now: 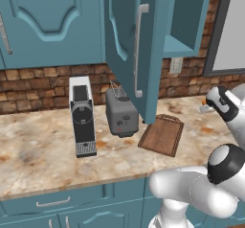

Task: Pick the bread, place it on the cutting board, pick the jam, place it on the counter, and close the cabinet.

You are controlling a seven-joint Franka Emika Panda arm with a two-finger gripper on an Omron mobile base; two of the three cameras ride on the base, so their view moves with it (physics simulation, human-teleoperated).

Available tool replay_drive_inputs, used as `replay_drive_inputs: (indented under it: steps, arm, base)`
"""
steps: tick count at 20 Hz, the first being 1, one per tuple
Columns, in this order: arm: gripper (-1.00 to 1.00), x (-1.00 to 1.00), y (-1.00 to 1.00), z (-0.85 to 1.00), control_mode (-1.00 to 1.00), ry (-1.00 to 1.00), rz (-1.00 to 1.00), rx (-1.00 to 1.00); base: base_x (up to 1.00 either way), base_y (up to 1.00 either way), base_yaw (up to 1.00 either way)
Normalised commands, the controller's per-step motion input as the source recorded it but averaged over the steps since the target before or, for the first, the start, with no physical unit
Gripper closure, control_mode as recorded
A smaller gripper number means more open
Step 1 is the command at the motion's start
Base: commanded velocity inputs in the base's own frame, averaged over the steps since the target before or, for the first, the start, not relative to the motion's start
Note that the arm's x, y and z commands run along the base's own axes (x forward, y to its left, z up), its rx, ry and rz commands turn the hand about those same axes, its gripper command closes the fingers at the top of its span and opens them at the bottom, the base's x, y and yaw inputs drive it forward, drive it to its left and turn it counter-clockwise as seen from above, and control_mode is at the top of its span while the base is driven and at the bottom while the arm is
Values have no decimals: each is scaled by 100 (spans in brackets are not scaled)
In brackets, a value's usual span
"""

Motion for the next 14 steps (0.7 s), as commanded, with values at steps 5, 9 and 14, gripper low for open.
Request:
replay_drive_inputs:
  steps: [5, 9, 14]
  arm:
    - [100, 0, -15, -14, -100, 3, 0, 0]
    - [100, 0, -9, -22, -100, 2, 0, 0]
    - [100, 0, -3, -25, -100, 1, -1, 0]
  base:
    - [0, 0, 0]
    - [0, 0, 0]
    - [0, 0, 0]
